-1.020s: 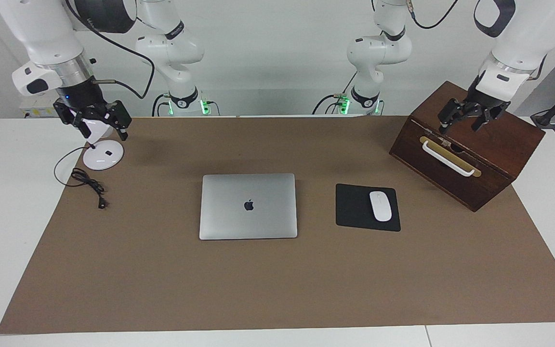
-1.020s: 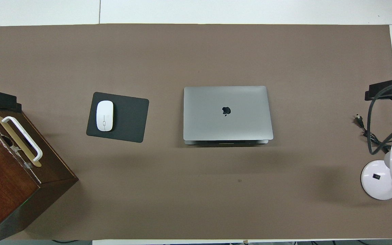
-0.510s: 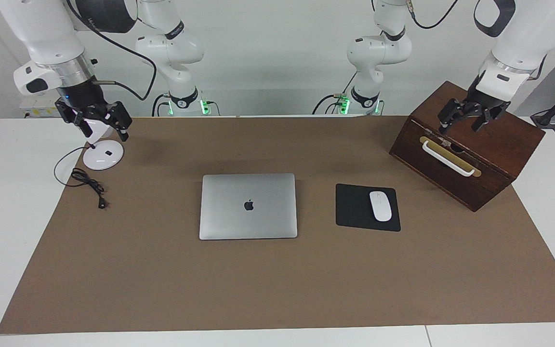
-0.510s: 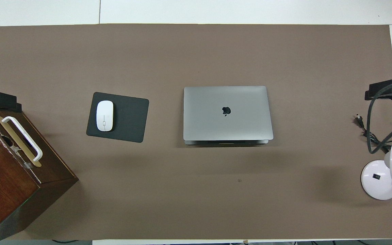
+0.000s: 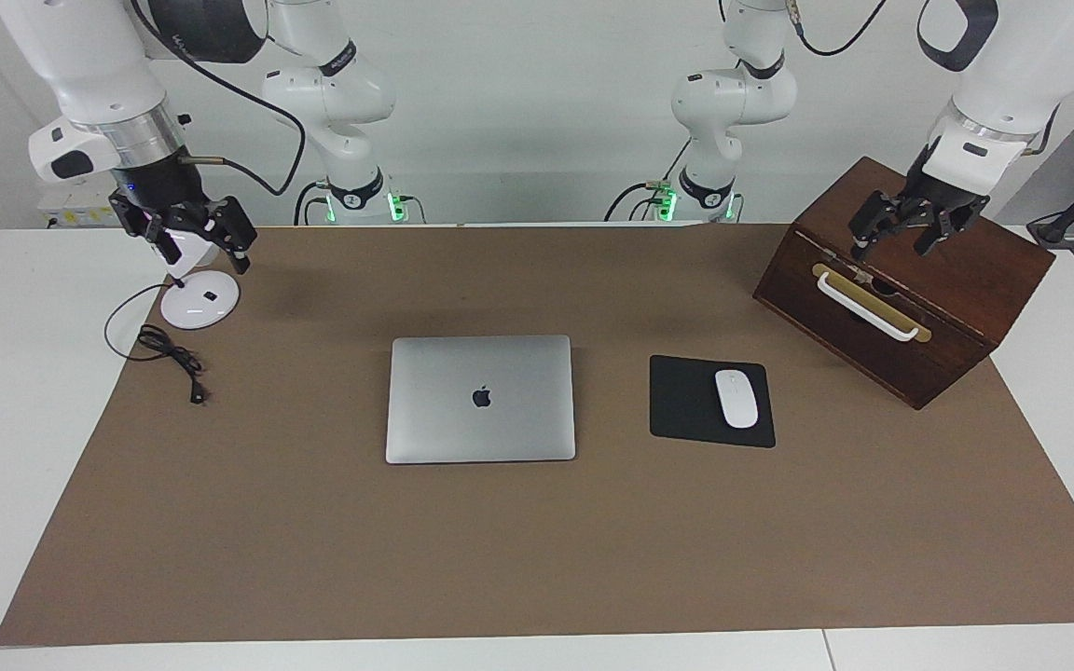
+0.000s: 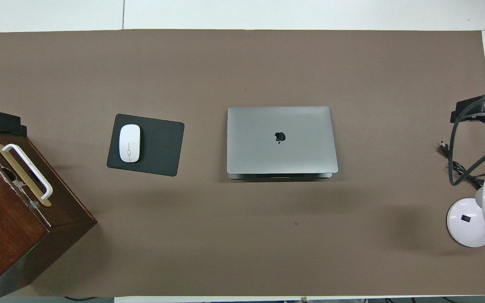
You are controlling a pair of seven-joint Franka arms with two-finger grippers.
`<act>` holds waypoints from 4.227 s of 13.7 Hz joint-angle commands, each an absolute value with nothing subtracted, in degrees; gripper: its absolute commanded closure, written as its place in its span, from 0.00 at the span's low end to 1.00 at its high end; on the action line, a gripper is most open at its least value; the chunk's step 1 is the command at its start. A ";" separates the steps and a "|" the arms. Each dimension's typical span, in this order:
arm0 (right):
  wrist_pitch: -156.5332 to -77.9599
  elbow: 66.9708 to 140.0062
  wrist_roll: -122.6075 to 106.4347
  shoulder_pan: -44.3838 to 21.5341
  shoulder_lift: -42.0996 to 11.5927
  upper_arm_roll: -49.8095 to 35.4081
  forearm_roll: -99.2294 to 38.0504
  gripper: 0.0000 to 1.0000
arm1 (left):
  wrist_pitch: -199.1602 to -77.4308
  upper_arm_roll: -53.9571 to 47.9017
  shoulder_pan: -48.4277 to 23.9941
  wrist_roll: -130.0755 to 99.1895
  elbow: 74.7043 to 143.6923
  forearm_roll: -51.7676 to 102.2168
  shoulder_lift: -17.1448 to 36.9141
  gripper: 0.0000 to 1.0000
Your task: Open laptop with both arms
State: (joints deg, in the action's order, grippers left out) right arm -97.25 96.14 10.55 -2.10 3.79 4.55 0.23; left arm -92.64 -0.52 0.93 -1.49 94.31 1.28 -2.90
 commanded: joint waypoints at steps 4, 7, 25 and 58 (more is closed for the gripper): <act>-102.46 97.21 28.86 -0.71 4.31 4.57 -8.17 0.53 | -93.08 -0.09 0.35 -1.05 93.87 1.93 -2.64 0.00; -105.81 97.38 40.57 -0.97 4.22 4.48 -9.75 1.00 | -92.99 -0.09 0.44 -0.97 94.13 2.02 -2.72 0.00; -159.96 125.05 102.04 -11.77 13.44 3.60 -15.21 1.00 | -113.70 -0.26 -4.65 -6.23 117.57 6.05 -12.65 1.00; -157.06 155.13 138.78 -8.17 39.11 -26.72 -5.98 0.86 | -196.58 -0.18 -42.97 -14.94 152.75 10.63 3.41 1.00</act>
